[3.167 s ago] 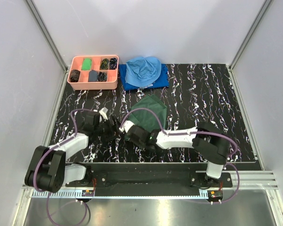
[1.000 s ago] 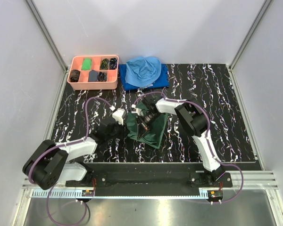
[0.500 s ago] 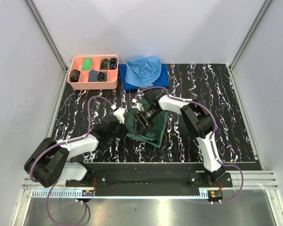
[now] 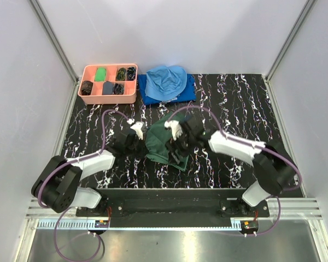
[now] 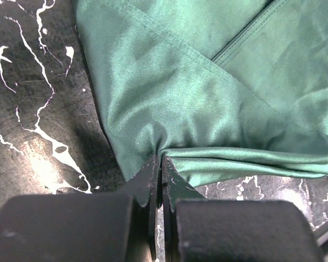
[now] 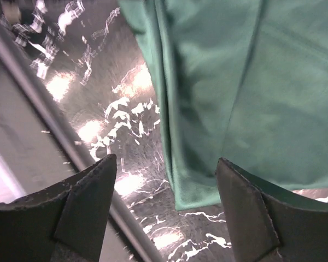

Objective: Fold the napkin, place the utensils inside, and roll it up
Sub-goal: Roll the napkin with the utensil

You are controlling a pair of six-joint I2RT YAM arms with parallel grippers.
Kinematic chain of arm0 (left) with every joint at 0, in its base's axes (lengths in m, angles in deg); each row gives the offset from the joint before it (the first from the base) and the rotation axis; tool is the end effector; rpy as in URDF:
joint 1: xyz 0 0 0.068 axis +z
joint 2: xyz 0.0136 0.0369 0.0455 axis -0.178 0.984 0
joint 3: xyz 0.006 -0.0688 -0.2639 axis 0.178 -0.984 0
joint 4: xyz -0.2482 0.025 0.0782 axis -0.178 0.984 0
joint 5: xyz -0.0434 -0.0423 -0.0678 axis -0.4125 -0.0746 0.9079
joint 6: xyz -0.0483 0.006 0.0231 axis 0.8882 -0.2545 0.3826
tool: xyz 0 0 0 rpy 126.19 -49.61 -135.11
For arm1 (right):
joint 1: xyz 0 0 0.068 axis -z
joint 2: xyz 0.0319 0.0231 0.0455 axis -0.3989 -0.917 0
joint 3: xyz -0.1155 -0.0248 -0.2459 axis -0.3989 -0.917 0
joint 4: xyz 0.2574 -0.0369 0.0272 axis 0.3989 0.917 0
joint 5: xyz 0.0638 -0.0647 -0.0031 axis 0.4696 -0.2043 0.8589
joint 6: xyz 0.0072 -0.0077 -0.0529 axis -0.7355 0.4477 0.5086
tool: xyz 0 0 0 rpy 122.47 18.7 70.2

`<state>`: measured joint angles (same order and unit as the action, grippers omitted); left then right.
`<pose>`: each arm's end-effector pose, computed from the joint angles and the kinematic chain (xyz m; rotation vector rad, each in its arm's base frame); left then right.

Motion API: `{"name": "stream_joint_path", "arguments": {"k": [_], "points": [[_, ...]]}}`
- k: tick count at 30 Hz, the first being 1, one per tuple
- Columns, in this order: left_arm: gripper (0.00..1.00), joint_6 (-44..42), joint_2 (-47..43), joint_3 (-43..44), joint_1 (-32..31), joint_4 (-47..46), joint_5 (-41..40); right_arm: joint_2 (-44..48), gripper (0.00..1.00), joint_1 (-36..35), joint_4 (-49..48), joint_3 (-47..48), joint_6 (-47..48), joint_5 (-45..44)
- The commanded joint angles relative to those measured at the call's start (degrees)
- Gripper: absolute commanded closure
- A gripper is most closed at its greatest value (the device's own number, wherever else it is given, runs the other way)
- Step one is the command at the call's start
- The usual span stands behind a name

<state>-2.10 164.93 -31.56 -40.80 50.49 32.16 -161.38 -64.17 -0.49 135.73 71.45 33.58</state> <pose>0.2095 -0.1294 0.1536 0.2577 2.3671 -0.6148 0.2395 0.2270 0.2055 -1.0741 2.3938 0.8673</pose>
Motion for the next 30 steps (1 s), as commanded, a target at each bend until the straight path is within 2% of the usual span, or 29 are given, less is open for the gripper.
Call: {"name": "stream_joint_path", "arguments": {"k": [1,4,7,12,21,24,30], "points": [[1.00,2.5,1.3,2.7,1.5,1.3,4.4,6.8,0.18,-8.0,-12.5,-6.5,0.4,-21.8],[1.00,3.5,1.5,3.0,2.8,2.0,5.9,7.6,0.17,-11.7,-15.1,-8.6,2.1,-29.5],[1.00,4.3,1.6,3.1,4.0,2.3,7.4,6.4,0.17,-14.2,-16.2,-8.7,4.3,-32.0],[1.00,4.7,1.8,3.7,4.6,2.8,8.4,3.4,0.17,-16.2,-16.3,-7.7,7.9,-33.4],[1.00,4.8,3.0,4.2,5.1,3.1,8.7,0.3,0.22,-19.4,-14.2,-7.8,8.3,-34.1],[1.00,4.9,3.2,4.5,5.2,3.6,8.8,-0.4,0.28,-20.7,-13.3,-7.9,8.1,-35.2],[1.00,5.1,3.2,4.7,5.8,3.6,9.1,-4.7,0.50,-21.7,-11.5,-5.3,7.5,-39.6]]}}
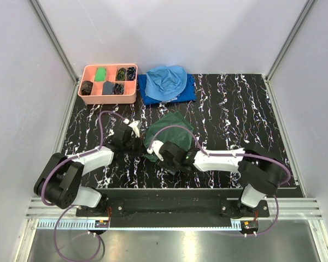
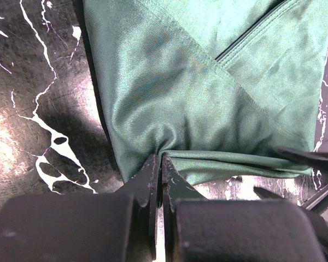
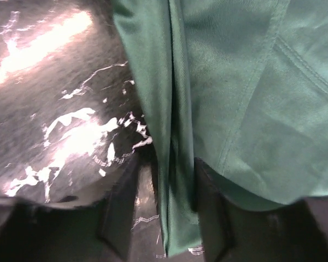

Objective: Fold the napkin, place the utensils inside, and roll it up
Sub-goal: Roll the napkin with the utensil

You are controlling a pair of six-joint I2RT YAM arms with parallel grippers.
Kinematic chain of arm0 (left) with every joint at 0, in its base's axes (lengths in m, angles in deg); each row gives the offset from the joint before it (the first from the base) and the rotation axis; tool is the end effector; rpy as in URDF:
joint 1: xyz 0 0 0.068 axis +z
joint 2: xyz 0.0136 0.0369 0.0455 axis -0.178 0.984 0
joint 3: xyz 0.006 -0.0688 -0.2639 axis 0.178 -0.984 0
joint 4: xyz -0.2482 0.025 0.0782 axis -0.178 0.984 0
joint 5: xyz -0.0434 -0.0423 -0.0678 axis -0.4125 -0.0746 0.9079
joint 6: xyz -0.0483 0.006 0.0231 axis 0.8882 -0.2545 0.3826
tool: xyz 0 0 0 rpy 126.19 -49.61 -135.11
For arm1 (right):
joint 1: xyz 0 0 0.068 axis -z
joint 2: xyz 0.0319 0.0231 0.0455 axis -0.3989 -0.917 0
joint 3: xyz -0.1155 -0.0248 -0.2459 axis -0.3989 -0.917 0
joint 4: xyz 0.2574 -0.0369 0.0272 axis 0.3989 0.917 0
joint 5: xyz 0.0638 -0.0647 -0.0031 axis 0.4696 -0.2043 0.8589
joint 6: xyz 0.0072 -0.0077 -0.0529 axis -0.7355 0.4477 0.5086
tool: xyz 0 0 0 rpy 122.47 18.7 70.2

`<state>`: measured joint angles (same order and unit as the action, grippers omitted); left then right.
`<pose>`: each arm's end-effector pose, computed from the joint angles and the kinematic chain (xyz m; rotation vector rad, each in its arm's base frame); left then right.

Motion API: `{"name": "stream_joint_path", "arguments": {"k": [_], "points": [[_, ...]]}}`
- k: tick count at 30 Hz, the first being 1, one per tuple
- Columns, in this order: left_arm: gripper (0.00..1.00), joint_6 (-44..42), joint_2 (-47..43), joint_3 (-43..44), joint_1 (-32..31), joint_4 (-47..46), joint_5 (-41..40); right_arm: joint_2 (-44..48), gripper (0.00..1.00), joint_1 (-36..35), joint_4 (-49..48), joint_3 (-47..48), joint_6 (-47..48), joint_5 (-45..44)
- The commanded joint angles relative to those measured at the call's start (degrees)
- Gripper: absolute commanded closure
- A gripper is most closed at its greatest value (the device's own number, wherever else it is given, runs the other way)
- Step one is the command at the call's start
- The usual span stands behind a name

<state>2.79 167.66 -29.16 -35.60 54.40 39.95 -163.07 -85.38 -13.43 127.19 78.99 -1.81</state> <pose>0.2229 -0.1164 0.1500 0.1108 2.4744 -0.7421 0.1578 0.2840 0.1643 -1.3588 2.0970 0.2179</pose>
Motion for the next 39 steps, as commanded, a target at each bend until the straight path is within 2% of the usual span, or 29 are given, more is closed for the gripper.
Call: {"name": "stream_joint_path", "arguments": {"k": [1,2,4,5,6,8,13,16,21,27,30,34,35,37,38,39], "points": [[1.00,0.2,0.3,2.4,0.6,-0.4,1.4,-3.5,0.54,-0.5,1.8,4.2,-0.3,-3.9],[1.00,0.2,0.3,2.5,0.6,-0.4,1.4,-4.6,0.62,-0.4,2.2,4.5,-0.3,-3.6],[1.00,0.1,0.0,2.4,0.7,-0.4,1.5,-5.1,0.68,-0.4,3.2,5.5,-0.5,-3.2],[1.00,0.1,-0.1,2.4,0.7,-0.4,1.7,-5.7,0.81,-0.5,3.6,5.7,-0.6,-3.1],[1.00,0.0,-0.5,2.4,0.6,-0.4,1.7,-6.1,0.90,-0.4,4.6,6.3,-0.7,-2.3],[1.00,0.0,-0.8,2.6,0.7,-0.3,1.8,-7.4,1.00,-0.4,6.2,8.0,-0.9,-1.0],[1.00,-0.7,-1.9,3.9,0.8,1.7,1.8,-7.9,1.00,0.8,12.4,12.0,-1.2,8.3],[1.00,-0.7,-2.1,4.4,0.7,3.4,2.0,-6.6,1.00,3.1,14.5,13.6,-3.1,17.9],[1.00,-1.2,-1.4,5.4,0.7,6.0,1.3,-7.5,1.00,10.4,15.2,14.8,-4.9,33.0],[1.00,-1.7,1.0,6.8,0.8,6.9,1.7,-13.9,1.00,17.1,15.1,15.9,-5.8,48.1],[1.00,-2.2,2.1,7.9,0.8,7.0,1.4,-17.0,1.00,19.5,15.2,16.6,-6.3,53.7],[1.00,-2.6,3.5,9.0,0.8,6.8,0.7,-20.6,1.00,21.3,15.1,17.2,-6.2,56.7],[0.90,-2.6,3.4,9.2,0.7,6.8,0.4,-21.2,1.00,21.7,15.0,17.3,-6.2,57.8],[0.82,-2.9,3.0,9.6,0.8,6.8,-0.4,-22.4,1.00,22.5,15.0,17.4,-6.1,58.8],[0.64,-2.9,2.3,9.6,0.7,6.8,-0.9,-22.8,1.00,22.7,15.2,17.4,-6.0,59.2],[0.54,-2.9,1.7,9.2,0.8,6.7,-1.5,-23.1,1.00,22.9,15.1,17.4,-6.0,59.6]]}}
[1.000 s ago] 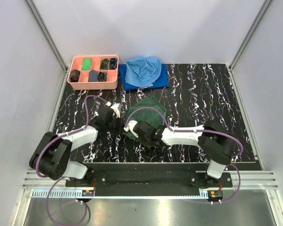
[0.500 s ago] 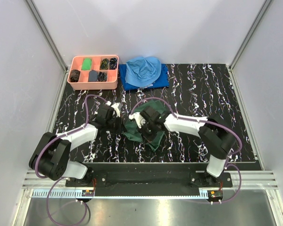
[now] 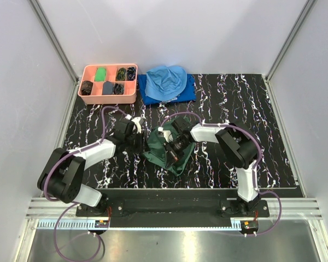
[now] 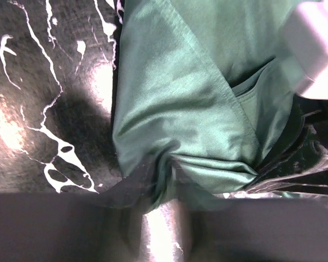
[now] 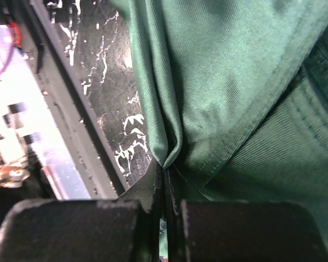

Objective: Fold the napkin, place the utensils inside, and roll it up
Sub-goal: Roll the napkin with the utensil

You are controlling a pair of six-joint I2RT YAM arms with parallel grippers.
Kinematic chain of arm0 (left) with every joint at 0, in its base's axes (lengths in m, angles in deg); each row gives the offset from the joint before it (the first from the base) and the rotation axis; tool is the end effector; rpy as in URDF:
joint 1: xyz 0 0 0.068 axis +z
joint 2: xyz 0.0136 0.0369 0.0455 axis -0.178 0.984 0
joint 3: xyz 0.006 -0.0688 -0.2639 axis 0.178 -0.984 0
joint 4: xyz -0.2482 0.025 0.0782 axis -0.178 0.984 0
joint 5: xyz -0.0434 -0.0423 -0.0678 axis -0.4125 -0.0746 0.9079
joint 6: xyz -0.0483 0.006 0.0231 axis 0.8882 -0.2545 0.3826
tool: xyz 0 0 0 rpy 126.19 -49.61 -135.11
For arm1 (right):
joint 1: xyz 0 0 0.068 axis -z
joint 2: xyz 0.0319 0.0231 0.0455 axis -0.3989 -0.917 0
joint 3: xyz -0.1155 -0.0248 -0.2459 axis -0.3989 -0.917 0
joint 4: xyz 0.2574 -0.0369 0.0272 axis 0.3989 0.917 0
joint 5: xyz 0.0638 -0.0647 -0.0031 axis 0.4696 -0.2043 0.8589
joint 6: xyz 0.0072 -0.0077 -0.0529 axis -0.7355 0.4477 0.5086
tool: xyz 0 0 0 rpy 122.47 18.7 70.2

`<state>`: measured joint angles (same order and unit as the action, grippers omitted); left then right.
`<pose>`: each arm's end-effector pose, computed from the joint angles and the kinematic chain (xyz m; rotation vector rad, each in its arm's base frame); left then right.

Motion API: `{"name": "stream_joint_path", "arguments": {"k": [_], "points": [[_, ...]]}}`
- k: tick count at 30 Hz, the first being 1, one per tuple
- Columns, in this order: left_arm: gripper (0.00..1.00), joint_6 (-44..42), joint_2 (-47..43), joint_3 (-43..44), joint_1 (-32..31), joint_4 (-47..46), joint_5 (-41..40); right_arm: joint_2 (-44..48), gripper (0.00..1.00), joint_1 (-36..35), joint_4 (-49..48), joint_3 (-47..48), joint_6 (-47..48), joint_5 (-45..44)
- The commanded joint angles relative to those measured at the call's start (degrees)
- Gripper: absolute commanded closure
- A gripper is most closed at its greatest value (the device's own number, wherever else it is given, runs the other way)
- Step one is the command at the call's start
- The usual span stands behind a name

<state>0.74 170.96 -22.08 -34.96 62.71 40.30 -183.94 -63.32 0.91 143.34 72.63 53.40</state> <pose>0.2401 -0.1214 0.1608 0.1322 2.5466 -0.7054 0.2682 0.2573 0.1159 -1.1606 2.6078 1.3063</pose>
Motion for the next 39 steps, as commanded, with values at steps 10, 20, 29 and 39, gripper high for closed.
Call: {"name": "stream_joint_path", "arguments": {"k": [10,20,29,39], "points": [[0.17,-1.2,-8.5,-3.6,0.6,-5.2,-3.9,-5.8,1.00,2.8,0.6,1.6,1.1,7.3],[0.08,1.0,-14.8,-10.4,2.4,-8.3,-1.6,-7.4,1.00,4.0,0.7,2.0,1.3,9.8],[0.21,1.9,-8.4,-10.5,4.5,-15.9,4.2,-7.9,1.00,4.2,0.7,2.2,1.4,10.3],[0.33,2.6,-2.0,-9.8,4.7,-22.1,6.2,-8.0,1.00,4.4,0.9,2.3,1.2,10.6]]}}
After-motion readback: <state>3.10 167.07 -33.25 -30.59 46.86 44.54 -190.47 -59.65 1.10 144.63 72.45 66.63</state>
